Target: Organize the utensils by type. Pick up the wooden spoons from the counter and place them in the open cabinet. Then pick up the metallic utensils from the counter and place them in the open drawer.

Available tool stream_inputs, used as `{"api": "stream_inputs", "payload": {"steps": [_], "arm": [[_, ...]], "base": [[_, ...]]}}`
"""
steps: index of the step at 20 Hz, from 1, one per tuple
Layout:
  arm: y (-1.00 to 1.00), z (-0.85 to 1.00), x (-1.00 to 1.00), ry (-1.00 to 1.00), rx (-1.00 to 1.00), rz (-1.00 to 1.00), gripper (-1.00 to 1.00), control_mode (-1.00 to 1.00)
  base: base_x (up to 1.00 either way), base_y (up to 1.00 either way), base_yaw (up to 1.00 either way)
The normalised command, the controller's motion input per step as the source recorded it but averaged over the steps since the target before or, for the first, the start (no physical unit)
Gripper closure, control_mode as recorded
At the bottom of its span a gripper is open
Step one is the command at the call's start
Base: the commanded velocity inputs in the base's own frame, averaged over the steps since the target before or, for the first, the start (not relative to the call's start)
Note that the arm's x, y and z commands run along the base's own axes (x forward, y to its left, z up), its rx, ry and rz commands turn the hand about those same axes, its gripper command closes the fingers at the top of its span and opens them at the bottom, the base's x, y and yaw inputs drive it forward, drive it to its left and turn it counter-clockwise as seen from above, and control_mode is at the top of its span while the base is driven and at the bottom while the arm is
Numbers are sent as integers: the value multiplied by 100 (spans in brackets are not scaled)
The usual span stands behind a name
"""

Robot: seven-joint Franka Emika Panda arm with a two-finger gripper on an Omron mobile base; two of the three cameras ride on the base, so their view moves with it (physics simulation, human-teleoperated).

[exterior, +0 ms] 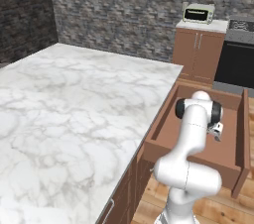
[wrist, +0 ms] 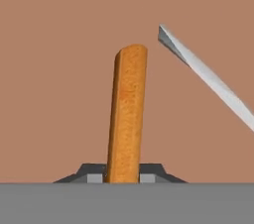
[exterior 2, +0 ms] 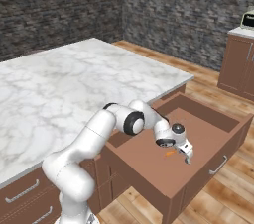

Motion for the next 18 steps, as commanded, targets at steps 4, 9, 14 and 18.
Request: {"api": "stream_inputs", "payload": {"steps": [4,9,14,18], "arm": [[-31,20,-3,-3,11,-1,-100,-100],[-22,86,-8,0,19,0,-100,-100],[13,100,-30,-4,9,0,-100,-100],[66,86,-69,-6,-4,0,-100,-100]], "base": [[0,0,0],[0,0,0],[0,0,0],[0,0,0]]}}
